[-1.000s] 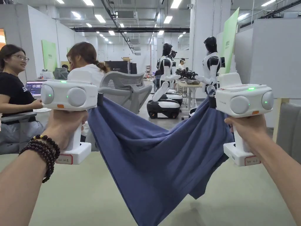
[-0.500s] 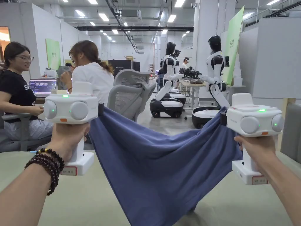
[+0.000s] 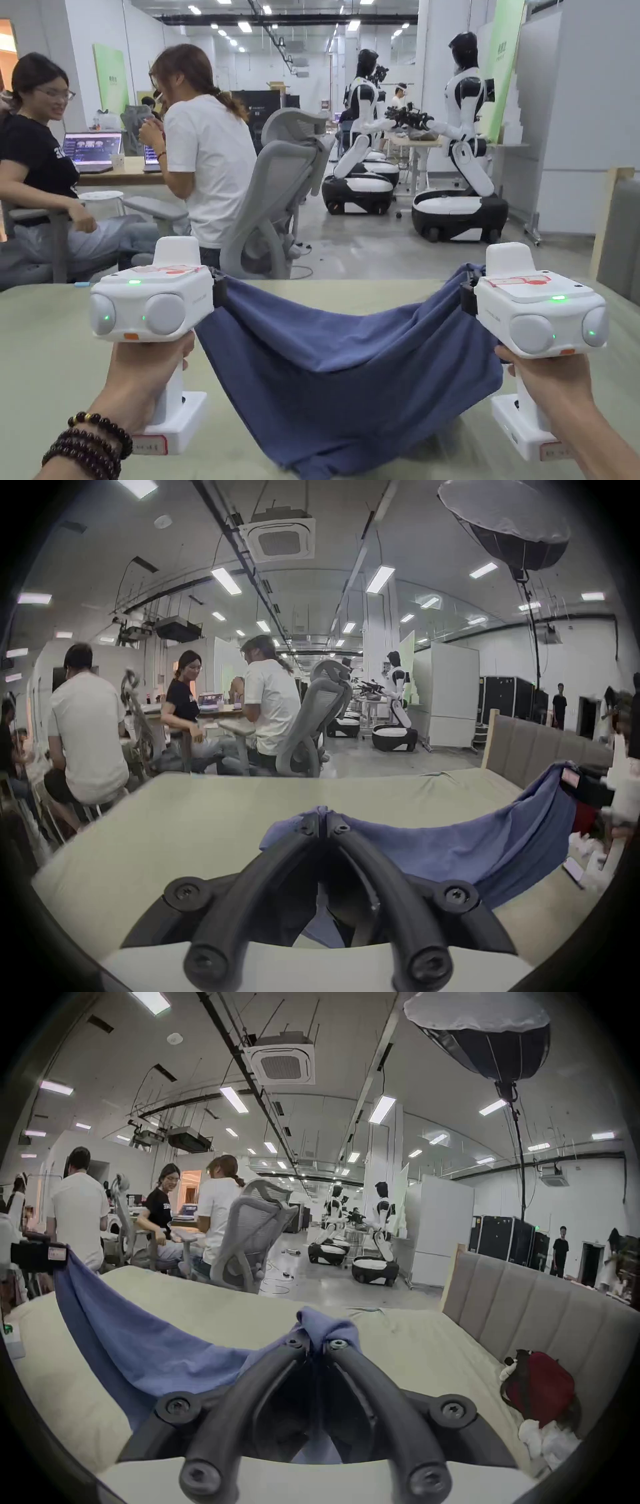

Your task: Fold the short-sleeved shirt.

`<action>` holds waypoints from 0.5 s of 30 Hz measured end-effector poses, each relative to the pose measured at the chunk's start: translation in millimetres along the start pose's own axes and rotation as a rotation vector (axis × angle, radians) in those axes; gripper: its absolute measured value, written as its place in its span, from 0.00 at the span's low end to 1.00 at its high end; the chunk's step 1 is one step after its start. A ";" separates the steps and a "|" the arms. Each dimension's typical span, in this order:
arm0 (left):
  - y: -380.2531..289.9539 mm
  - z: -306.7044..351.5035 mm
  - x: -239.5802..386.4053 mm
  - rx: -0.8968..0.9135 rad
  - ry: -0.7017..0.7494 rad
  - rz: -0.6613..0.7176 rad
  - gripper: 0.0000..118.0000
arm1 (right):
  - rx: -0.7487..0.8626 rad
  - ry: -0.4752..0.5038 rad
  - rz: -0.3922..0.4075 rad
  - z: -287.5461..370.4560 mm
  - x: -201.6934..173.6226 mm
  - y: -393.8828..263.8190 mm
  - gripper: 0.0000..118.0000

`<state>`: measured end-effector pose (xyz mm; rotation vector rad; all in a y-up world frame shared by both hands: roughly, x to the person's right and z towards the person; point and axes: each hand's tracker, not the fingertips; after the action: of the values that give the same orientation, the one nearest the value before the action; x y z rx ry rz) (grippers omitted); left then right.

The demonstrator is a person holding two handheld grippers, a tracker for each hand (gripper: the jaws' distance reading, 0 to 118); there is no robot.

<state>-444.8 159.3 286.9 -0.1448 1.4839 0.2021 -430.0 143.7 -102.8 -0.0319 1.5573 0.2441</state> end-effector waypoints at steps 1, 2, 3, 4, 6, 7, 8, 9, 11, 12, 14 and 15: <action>-9.4 11.6 -2.9 -0.037 -0.006 0.045 0.00 | -0.004 0.006 0.008 14.6 -1.7 -10.1 0.05; -21.2 24.8 -4.2 -0.055 -0.011 0.072 0.00 | -0.008 0.003 0.010 28.5 -3.9 -19.8 0.05; -34.4 38.9 -5.2 -0.049 -0.034 0.074 0.00 | -0.019 0.008 0.007 36.4 -5.9 -33.2 0.05; -47.5 53.9 -5.1 -0.056 -0.036 0.051 0.00 | -0.031 0.012 0.008 51.8 -7.7 -44.1 0.05; -73.2 80.8 -5.1 -0.080 -0.005 -0.023 0.00 | -0.048 0.027 0.013 81.1 -9.4 -65.9 0.05; -86.1 94.4 -5.9 -0.092 -0.011 -0.043 0.00 | -0.058 0.030 0.017 106.4 -15.6 -73.3 0.05; -98.2 106.8 -8.1 -0.113 -0.023 -0.048 0.00 | -0.080 0.035 0.018 120.7 -16.3 -84.6 0.05; -108.9 117.8 -12.4 -0.127 -0.032 -0.035 0.00 | -0.105 0.044 0.020 133.3 -16.6 -95.8 0.05; -130.5 139.8 -18.5 -0.180 -0.036 -0.024 0.00 | -0.167 0.064 0.019 153.9 -18.8 -121.3 0.05; -141.5 149.4 -20.7 -0.192 -0.033 -0.036 0.00 | -0.201 0.059 0.022 164.9 -19.2 -132.6 0.05; -159.5 162.4 -23.4 -0.262 0.010 -0.067 0.00 | -0.273 0.040 0.024 182.8 -19.7 -154.7 0.05; -167.9 168.5 -24.5 -0.289 0.010 -0.063 0.00 | -0.315 0.034 0.015 192.7 -18.5 -165.4 0.05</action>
<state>-245.4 31.6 320.7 -0.4253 1.4518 0.3652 -211.2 13.4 -103.0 -0.2721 1.5400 0.5009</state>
